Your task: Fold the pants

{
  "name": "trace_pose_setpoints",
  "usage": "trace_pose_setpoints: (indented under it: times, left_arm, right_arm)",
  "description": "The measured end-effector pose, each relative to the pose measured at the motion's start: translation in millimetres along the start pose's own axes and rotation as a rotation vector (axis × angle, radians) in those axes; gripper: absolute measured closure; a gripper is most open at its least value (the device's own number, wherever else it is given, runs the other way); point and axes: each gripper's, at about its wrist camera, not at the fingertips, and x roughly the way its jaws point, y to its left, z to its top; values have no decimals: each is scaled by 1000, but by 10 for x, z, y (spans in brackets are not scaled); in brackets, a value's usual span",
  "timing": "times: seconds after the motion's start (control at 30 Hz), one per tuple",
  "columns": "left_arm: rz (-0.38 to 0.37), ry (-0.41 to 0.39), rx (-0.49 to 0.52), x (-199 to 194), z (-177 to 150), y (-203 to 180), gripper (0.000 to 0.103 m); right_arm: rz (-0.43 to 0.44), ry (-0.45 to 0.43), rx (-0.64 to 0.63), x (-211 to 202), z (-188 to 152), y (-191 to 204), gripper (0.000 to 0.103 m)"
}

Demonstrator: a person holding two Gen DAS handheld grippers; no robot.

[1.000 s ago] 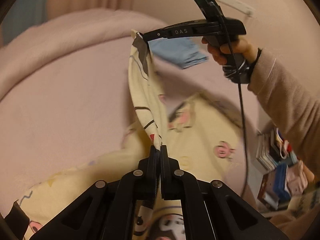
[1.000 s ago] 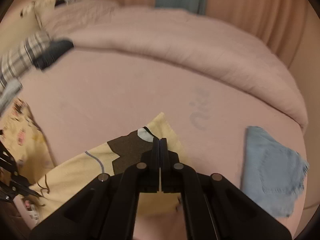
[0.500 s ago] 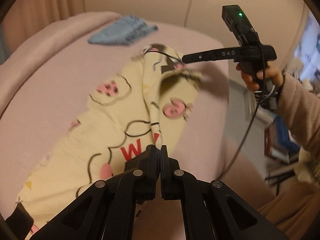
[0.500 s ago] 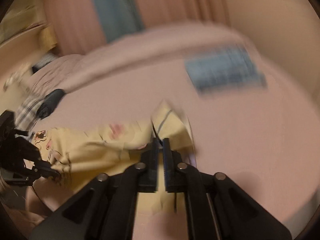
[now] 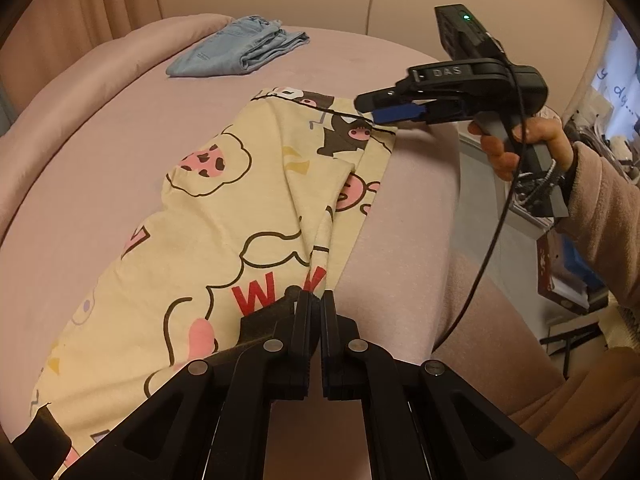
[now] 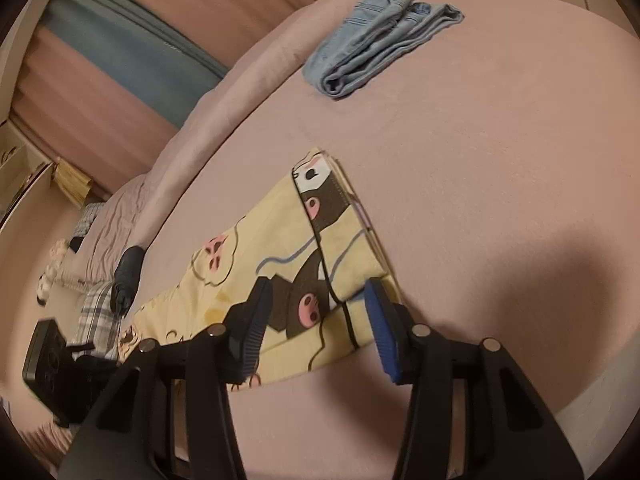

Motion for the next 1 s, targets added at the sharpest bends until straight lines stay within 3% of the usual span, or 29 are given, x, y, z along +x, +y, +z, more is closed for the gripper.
trace_pose_setpoints:
  times: [0.1,0.23,0.43,0.5,0.53,0.7,0.8,0.9,1.0]
  left_arm:
    - [-8,4,-11,17,15,22,103]
    - [-11,12,-6,38,18,30,103]
    - [-17,10,-16,64,28,50,103]
    - [-9,14,-19,90,27,51,103]
    - [-7,14,-20,93,27,51,103]
    - [3,-9,-2,-5,31,62,103]
    - [3,-13,17,-65,45,74,103]
    - [-2,8,54,-44,28,28,103]
    - [-5,54,78,91,0,-58,103]
  right_arm:
    - [-11,7,62,38,12,-44,66]
    - [28,-16,127,-35,-46,-104,69]
    - [-6,1,242,-24,-36,-133,72]
    - [-33,-10,258,24,-7,-127,81]
    - [-52,-12,258,54,10,-109,93]
    - [-112,-81,196,-117,9,39,95]
    - [-81,-116,181,-366,12,114,95]
    - [-105,-71,190,-411,-39,78,95]
    - [-188,9,225,-252,-138,-68,95]
